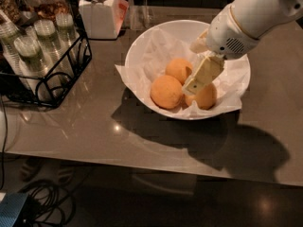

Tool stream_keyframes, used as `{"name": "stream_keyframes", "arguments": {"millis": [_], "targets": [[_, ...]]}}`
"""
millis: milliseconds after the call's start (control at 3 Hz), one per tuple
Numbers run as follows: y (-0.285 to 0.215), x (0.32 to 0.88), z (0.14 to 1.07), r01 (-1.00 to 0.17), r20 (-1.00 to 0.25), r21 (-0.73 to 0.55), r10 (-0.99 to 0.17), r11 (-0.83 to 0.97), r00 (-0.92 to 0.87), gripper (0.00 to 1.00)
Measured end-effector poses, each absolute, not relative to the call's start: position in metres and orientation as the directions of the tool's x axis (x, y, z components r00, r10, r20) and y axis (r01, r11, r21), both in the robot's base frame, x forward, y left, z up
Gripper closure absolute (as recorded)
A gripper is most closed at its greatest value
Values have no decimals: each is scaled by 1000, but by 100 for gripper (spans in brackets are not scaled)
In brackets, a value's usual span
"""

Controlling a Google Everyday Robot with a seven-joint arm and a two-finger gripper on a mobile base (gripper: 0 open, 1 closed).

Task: Pick orange from white bowl

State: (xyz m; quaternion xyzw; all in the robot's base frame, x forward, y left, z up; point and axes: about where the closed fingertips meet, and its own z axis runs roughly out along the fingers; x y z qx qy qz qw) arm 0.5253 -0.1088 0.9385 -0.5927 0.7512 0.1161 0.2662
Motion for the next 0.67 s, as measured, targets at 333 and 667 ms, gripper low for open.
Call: {"name": "stream_keyframes", "arguments": {"millis": [333, 667], "targets": [[-115, 527, 959, -948, -489, -186, -861, 260, -140, 21], [-132, 526, 950, -942, -495, -160, -850, 295, -182, 21]]}}
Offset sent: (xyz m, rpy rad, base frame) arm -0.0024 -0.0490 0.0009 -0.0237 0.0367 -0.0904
